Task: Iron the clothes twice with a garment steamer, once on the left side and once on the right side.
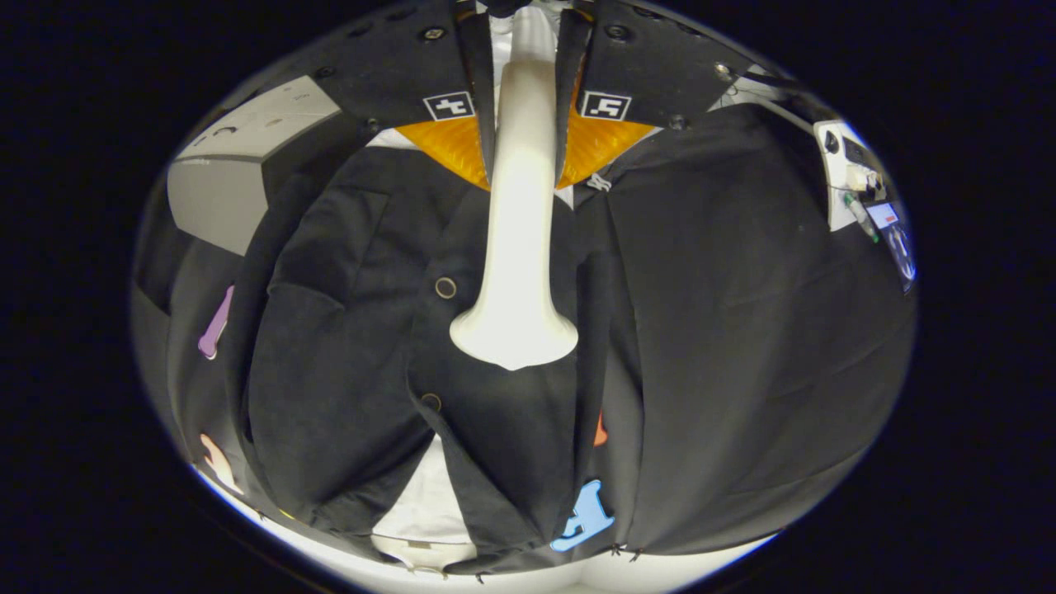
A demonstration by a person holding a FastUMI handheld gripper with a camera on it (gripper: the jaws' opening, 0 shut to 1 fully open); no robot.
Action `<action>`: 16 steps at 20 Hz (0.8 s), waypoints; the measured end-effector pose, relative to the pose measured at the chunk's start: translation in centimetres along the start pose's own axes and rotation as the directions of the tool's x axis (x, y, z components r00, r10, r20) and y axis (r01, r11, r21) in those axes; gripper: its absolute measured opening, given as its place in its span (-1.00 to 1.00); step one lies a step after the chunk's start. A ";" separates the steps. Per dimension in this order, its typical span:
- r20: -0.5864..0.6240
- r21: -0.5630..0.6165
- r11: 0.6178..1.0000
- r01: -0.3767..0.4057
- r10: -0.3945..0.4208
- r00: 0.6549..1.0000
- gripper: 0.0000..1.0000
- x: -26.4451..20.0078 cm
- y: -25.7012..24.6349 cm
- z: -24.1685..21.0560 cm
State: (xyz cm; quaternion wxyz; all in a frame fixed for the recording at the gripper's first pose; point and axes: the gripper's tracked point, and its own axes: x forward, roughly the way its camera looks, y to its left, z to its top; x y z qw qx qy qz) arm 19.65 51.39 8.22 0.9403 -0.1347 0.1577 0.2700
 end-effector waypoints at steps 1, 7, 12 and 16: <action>-0.010 0.002 1.000 0.000 0.000 1.000 -0.33 0.1 0.0 -0.6; -0.059 -0.003 1.000 -0.004 0.004 0.998 -0.33 1.5 0.1 -3.3; -0.106 0.003 1.000 -0.002 0.002 0.994 -0.33 2.4 0.3 -5.7; -0.141 0.000 1.000 0.002 -0.002 0.990 -0.33 3.0 -0.1 -7.4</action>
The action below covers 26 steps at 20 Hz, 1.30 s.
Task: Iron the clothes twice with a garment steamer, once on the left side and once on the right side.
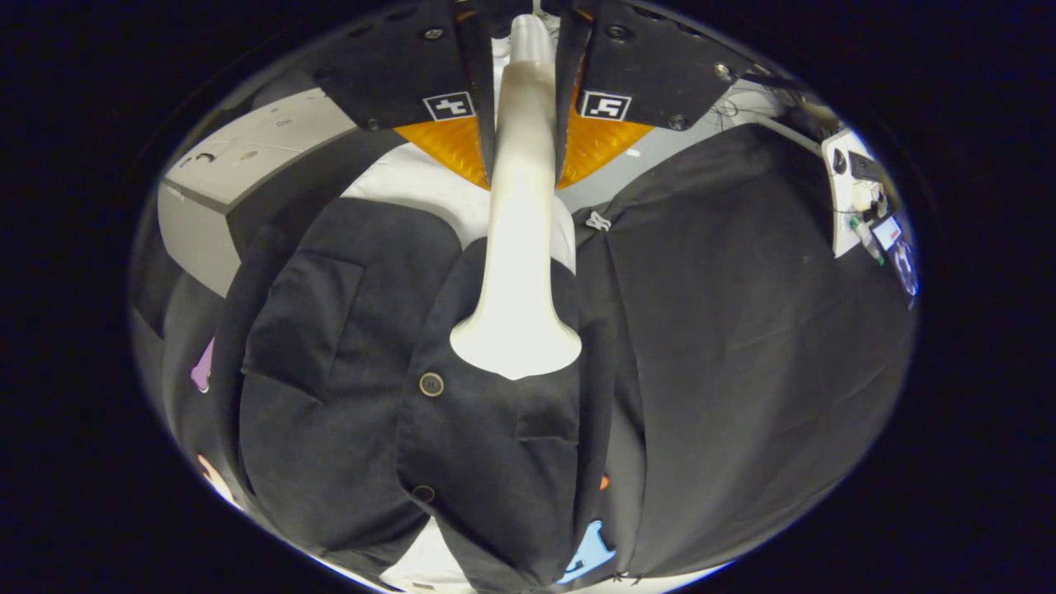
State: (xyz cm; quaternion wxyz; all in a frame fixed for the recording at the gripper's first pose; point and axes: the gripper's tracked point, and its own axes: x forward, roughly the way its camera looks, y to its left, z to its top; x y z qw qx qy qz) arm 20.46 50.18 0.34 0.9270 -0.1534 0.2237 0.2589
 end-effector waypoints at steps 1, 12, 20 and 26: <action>-0.006 0.004 1.000 -0.004 0.004 1.000 -0.33 0.1 0.3 -0.2; -0.024 0.075 0.997 -0.015 0.016 1.000 -0.33 -2.7 -2.5 -3.5; -0.007 0.137 0.989 0.053 -0.052 0.999 -0.34 -8.2 -10.5 -8.5; 0.021 0.244 0.962 0.122 -0.131 0.991 -0.33 -15.3 -17.8 -14.7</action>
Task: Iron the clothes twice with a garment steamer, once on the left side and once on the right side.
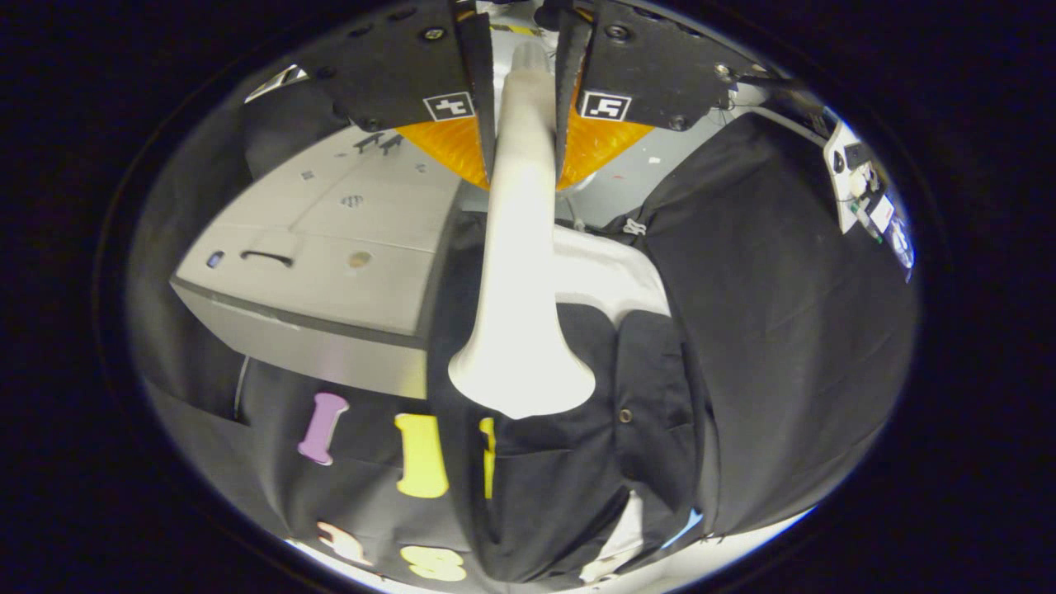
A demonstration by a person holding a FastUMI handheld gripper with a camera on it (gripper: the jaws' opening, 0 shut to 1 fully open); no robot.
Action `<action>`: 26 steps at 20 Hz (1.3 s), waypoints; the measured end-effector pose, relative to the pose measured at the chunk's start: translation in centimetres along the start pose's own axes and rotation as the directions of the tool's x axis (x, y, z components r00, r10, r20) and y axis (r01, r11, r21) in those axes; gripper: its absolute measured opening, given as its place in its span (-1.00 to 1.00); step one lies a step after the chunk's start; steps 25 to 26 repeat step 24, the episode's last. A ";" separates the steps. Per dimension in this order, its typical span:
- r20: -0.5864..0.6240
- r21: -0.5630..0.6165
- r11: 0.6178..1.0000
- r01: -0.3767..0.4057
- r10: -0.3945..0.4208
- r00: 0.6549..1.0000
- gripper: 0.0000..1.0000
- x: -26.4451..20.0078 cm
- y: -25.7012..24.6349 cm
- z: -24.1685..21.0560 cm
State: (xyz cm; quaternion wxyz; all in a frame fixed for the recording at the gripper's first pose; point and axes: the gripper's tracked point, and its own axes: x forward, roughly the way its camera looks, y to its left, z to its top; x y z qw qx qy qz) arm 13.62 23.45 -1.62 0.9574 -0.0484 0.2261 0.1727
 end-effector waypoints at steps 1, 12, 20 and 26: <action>0.002 0.030 0.999 0.020 -0.020 1.000 -0.33 -1.2 -1.9 -1.0; 0.017 0.217 0.959 0.183 -0.191 0.981 -0.33 -12.8 -16.8 -11.4; -0.011 0.283 0.939 0.194 -0.199 0.980 -0.33 -17.9 -21.3 -18.5; -0.027 0.313 0.928 0.201 -0.203 0.979 -0.33 -19.2 -22.4 -21.1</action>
